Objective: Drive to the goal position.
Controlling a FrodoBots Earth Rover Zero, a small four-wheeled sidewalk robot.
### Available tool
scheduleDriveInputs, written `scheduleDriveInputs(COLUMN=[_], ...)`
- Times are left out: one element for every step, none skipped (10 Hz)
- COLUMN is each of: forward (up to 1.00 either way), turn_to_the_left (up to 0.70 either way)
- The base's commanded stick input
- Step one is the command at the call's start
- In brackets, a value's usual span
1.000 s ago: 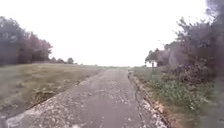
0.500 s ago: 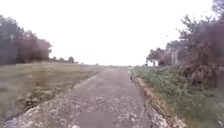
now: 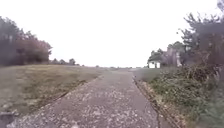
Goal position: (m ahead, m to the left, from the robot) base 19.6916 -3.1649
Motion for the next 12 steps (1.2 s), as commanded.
scheduleDriveInputs(forward=[1.0,1.0,1.0,1.0,1.0,1.0,1.0,1.0,1.0,1.0,1.0,1.0], turn_to_the_left=[0.0,0.0,0.0,0.0,0.0,0.0,0.0,0.0,-0.11,-0.23,-0.35,0.0])
